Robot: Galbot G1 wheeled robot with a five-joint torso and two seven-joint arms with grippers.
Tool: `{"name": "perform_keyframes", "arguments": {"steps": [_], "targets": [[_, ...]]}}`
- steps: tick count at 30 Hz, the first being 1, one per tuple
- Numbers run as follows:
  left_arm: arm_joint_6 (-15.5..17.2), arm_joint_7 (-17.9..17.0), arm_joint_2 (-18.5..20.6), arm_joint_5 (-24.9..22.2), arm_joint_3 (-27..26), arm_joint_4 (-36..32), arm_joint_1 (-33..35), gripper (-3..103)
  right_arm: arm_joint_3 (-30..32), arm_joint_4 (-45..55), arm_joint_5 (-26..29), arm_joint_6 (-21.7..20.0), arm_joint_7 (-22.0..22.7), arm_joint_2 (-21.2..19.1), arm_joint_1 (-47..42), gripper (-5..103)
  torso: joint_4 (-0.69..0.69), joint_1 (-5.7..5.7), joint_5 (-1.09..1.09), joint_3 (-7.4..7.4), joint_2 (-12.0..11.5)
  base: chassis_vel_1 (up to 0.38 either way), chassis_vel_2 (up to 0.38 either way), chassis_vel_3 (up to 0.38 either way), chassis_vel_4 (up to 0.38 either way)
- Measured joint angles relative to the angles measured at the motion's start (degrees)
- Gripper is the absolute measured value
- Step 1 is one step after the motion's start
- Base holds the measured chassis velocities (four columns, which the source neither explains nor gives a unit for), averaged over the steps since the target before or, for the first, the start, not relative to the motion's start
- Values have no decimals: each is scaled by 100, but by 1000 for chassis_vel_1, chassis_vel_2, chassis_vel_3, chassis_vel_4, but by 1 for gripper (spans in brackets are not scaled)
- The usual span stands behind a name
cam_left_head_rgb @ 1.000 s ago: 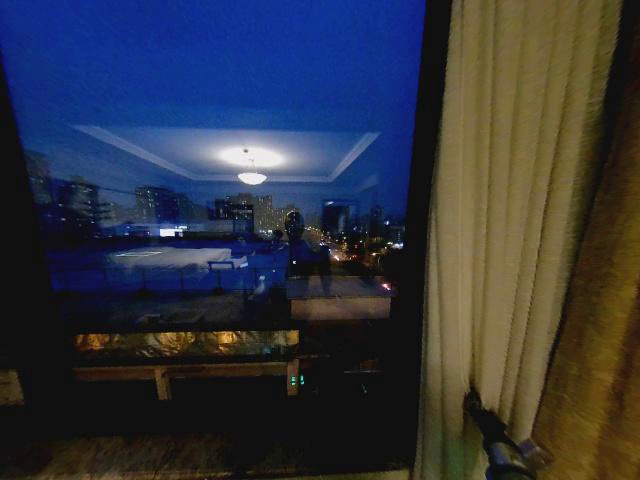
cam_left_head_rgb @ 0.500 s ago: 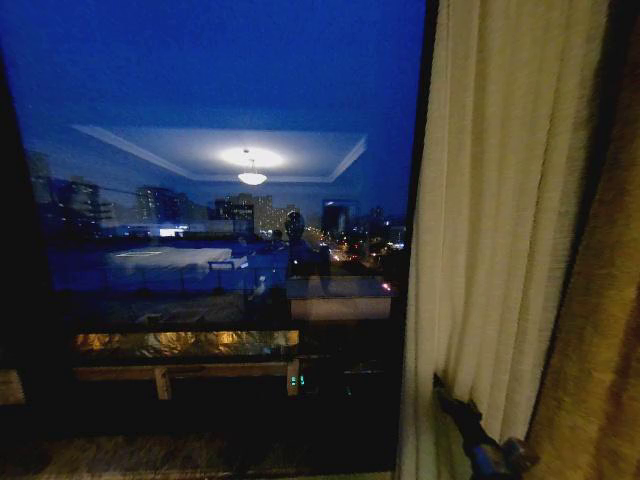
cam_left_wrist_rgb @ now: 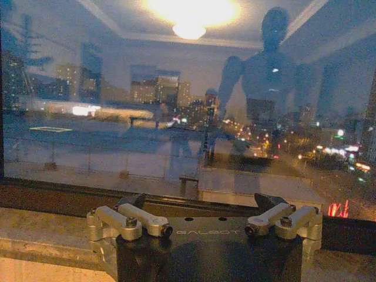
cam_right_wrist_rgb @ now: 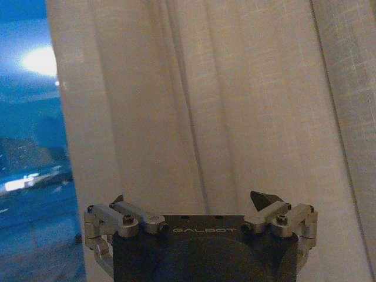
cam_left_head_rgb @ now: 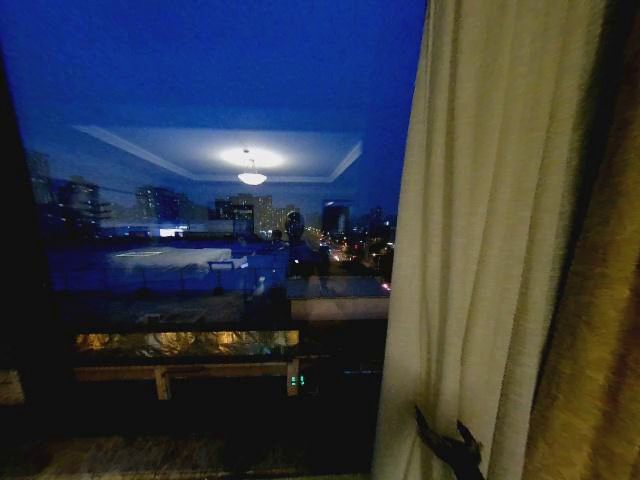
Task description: Open the curtains by pulling them apart, changing their state from closed to fully open.
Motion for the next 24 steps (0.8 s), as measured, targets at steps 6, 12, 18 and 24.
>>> {"name": "perform_keyframes", "arguments": {"steps": [6, 12, 18, 24], "targets": [[22, -7, -27, 1, 22, 0, -36, 100, -68, 354, -151, 201, -86, 0, -225, 100, 2, 0, -1, 0, 0, 0, 0, 0, 0], [-8, -7, -55, 2, 4, 103, -25, 100, -208, 1108, -149, -56, 92, 0, -131, 100, 2, 0, -1, 0, 0, 0, 0, 0, 0], [-37, 2, -82, 42, 49, 178, -29, 100, -499, 1310, -147, -500, 274, 0, 347, 100, 2, 0, -1, 0, 0, 0, 0, 0, 0], [-33, 5, -80, 92, 94, 144, -39, 100, -895, 888, -159, -793, 589, 0, 1140, 100, 4, 1, -1, 1, -1, 0, 0, 0, 0]]}}
